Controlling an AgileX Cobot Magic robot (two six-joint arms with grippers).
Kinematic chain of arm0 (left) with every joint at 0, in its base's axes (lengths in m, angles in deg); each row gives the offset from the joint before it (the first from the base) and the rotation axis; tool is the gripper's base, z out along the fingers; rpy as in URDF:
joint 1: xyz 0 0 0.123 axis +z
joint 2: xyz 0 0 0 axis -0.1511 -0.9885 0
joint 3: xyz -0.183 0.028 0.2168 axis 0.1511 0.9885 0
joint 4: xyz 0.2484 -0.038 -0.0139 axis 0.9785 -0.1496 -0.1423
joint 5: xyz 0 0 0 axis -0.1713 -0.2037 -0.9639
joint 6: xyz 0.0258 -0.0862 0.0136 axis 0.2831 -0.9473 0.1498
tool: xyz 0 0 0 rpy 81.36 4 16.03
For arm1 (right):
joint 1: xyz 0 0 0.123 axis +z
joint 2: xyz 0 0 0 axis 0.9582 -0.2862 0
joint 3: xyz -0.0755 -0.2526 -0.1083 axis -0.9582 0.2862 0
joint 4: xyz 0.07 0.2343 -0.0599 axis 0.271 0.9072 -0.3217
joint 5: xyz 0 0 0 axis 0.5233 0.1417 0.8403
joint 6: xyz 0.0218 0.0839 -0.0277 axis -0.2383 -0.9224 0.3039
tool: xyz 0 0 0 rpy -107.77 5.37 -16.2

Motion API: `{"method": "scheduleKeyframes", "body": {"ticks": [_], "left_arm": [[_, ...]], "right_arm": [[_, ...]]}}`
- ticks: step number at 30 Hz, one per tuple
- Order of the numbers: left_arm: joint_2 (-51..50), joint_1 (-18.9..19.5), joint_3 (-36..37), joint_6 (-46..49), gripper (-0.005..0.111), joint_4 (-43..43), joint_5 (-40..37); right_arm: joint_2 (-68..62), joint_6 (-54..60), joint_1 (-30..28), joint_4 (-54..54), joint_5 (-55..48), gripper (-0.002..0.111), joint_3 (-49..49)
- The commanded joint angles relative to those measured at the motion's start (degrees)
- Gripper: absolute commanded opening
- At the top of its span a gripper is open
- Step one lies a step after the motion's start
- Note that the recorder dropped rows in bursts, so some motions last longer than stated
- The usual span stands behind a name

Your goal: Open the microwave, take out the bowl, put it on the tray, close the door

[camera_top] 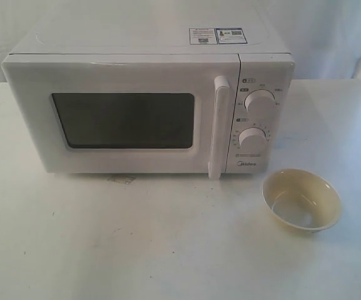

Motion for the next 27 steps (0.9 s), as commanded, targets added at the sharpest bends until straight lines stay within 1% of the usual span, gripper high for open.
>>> {"method": "scheduleKeyframes", "body": {"ticks": [1,25,27], "left_arm": [[0.3,-0.3,-0.3,-0.3,0.0,-0.7,-0.1],[0.3,-0.3,-0.3,-0.3,0.0,-0.7,-0.1],[1.8,0.0,0.1,-0.2,0.0,-0.5,-0.1]], "right_arm": [[0.4,-0.1,-0.3,0.0,0.4,0.0,0.3],[0.4,-0.1,-0.3,0.0,0.4,0.0,0.3],[0.4,-0.1,-0.3,0.0,0.4,0.0,0.3]]}}
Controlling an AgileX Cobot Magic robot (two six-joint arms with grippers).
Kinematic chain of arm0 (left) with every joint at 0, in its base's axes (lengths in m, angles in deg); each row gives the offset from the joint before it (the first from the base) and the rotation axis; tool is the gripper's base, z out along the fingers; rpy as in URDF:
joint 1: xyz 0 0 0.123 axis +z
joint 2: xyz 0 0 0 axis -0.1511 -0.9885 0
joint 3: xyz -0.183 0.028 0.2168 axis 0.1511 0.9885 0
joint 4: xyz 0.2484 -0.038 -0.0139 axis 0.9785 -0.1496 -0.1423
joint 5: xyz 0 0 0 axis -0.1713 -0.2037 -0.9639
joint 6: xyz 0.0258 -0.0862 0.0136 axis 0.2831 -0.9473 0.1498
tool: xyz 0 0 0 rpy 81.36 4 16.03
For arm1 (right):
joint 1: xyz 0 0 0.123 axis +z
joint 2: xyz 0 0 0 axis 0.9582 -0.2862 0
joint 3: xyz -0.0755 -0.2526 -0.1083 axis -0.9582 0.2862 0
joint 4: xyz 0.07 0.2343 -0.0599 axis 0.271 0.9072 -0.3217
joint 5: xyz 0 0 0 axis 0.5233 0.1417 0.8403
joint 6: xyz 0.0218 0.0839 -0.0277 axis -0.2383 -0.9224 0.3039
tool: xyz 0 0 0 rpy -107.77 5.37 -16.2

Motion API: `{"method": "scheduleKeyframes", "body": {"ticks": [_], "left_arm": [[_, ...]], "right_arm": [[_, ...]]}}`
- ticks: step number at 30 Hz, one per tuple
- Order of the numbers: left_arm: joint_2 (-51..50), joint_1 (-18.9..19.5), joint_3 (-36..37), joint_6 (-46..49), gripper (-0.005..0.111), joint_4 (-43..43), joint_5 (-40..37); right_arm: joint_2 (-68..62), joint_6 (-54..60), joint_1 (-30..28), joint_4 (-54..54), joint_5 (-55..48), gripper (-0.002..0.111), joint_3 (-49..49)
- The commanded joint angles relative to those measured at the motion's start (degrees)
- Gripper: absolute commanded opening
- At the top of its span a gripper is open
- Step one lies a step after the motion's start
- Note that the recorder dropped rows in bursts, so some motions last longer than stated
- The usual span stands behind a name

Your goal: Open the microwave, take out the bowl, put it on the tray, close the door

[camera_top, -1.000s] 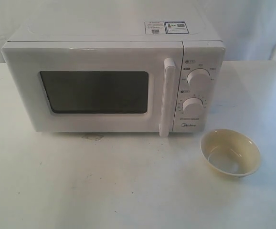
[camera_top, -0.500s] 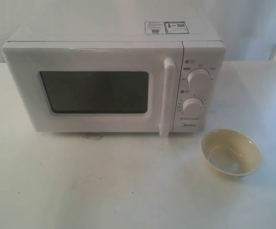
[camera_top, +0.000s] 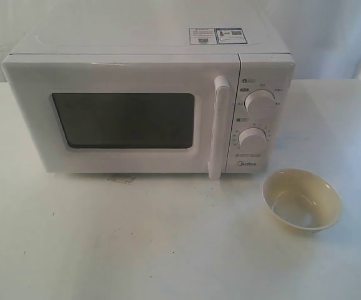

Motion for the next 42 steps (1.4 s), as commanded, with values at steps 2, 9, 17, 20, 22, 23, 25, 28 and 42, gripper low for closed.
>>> {"method": "scheduleKeyframes", "body": {"ticks": [2,9,17,20,22,23,25,28,42], "left_arm": [[4.5,0.7,0.1,1.5,0.0,0.3,0.9],[16.7,0.9,4.9,-2.8,0.0,0.3,2.8],[35.2,5.6,24.2,-28.1,0.0,-1.2,22.0],[38.0,8.9,29.1,-42.3,0.0,-1.3,26.8],[38.4,9.9,31.5,-48.1,0.0,-1.3,27.9],[38.4,10.0,32.4,-49.6,0.0,-1.3,27.9],[38.4,10.1,33.7,-50.1,0.0,-1.5,27.6],[38.4,10.1,34.4,-50.2,0.0,-2.2,26.6],[39.6,10.1,41.8,-49.8,0.0,6.6,28.1]], "right_arm": [[0.4,-0.1,-0.3,0.0,0.4,0.0,0.3],[0.4,-0.1,-0.3,0.0,0.4,0.0,0.3],[0.4,-0.1,-0.3,0.0,0.4,0.0,0.3],[0.4,-0.1,-0.3,0.0,0.4,0.0,0.3],[0.4,-0.1,-0.3,0.0,0.4,0.0,0.3],[0.4,-0.1,-0.3,0.0,0.4,0.0,0.3],[0.4,-0.1,-0.3,0.0,0.4,0.0,0.3],[0.4,-0.1,-0.3,0.0,0.4,0.0,0.3],[0.4,-0.1,-0.3,0.0,0.4,0.0,0.3]]}}
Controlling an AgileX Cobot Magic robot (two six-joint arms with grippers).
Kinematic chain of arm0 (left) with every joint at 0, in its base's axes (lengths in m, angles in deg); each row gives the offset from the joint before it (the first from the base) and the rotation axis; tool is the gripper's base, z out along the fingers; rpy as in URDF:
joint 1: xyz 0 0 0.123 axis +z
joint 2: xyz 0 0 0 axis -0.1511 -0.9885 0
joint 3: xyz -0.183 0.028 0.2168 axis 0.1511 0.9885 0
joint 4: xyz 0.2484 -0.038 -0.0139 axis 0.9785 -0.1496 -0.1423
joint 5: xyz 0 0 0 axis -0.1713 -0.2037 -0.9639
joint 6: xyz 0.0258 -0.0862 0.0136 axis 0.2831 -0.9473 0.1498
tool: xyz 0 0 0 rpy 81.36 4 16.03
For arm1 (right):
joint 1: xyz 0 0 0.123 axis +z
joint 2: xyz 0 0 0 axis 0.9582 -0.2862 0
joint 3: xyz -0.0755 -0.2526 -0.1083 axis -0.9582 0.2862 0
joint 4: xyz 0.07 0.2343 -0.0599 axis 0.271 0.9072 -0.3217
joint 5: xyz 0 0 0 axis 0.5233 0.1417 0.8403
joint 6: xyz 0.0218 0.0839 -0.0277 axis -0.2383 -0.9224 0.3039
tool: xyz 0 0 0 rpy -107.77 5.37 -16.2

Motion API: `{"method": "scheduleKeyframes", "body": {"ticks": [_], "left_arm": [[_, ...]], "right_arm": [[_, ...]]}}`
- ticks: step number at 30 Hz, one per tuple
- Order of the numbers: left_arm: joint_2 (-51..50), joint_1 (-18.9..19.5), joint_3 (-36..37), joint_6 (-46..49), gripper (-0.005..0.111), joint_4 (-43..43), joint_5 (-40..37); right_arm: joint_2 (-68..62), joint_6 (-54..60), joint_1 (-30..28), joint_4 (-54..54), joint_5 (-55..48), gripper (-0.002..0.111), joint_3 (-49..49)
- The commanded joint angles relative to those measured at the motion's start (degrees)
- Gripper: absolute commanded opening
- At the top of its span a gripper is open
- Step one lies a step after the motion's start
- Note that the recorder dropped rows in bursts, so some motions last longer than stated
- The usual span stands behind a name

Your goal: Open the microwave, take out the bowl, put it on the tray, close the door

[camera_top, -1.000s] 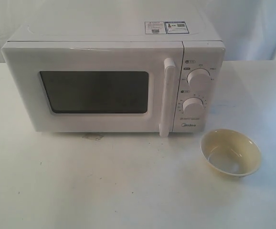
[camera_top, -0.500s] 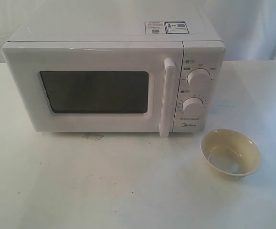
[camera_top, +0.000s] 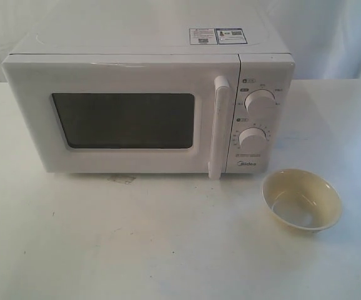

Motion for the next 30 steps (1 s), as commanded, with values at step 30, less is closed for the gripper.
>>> {"method": "scheduleKeyframes", "body": {"ticks": [30], "left_arm": [[0.5,-4.4,8.6,10.3,0.0,8.4,0.2]], "right_arm": [[0.4,-0.1,-0.3,0.0,0.4,0.0,0.3]]}}
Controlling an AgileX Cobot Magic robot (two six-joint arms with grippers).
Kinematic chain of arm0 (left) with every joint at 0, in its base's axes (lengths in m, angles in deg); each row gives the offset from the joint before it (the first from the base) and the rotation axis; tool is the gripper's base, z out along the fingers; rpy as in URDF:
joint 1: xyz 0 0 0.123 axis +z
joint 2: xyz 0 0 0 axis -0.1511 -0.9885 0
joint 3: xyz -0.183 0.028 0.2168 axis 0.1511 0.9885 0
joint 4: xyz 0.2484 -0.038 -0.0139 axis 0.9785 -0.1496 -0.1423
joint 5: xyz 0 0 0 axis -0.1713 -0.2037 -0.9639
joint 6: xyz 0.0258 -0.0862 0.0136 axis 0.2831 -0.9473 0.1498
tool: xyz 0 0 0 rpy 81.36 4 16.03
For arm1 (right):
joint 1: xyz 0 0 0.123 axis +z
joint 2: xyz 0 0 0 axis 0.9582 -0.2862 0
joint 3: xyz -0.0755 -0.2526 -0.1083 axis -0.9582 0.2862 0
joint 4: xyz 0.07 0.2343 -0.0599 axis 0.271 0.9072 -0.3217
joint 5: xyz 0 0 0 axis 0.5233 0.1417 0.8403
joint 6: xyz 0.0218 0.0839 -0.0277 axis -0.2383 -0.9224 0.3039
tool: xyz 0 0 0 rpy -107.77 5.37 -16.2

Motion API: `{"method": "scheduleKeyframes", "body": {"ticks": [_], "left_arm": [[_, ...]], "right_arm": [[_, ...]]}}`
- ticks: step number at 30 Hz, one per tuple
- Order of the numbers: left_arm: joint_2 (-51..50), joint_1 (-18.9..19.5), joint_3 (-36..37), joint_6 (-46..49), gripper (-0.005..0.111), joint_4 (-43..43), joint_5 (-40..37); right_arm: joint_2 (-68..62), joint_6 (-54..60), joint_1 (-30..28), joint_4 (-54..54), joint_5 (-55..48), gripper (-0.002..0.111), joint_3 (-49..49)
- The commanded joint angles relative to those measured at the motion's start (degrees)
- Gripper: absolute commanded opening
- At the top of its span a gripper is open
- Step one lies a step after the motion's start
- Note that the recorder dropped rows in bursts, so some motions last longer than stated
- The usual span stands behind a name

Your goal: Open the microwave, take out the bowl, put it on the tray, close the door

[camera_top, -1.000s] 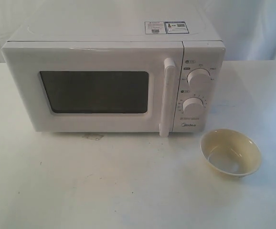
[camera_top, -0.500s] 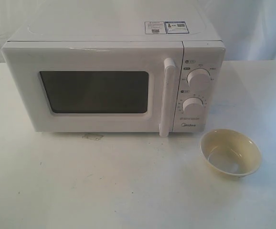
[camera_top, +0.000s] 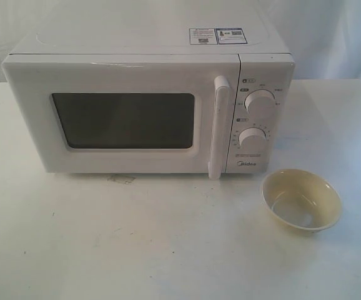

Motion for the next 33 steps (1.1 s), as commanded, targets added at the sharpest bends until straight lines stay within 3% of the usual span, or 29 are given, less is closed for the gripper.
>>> {"method": "scheduleKeyframes", "body": {"ticks": [1,10,33], "left_arm": [[0.2,-1.8,0.3,-0.8,0.0,-1.0,-0.3],[0.2,-3.3,0.3,-5.8,0.0,-1.1,-0.2],[0.2,-3.3,0.3,-5.8,0.0,-1.1,-0.2]], "right_arm": [[0.4,-0.1,-0.3,0.0,0.4,0.0,0.3],[0.4,-0.1,-0.3,0.0,0.4,0.0,0.3],[0.4,-0.1,-0.3,0.0,0.4,0.0,0.3]]}}
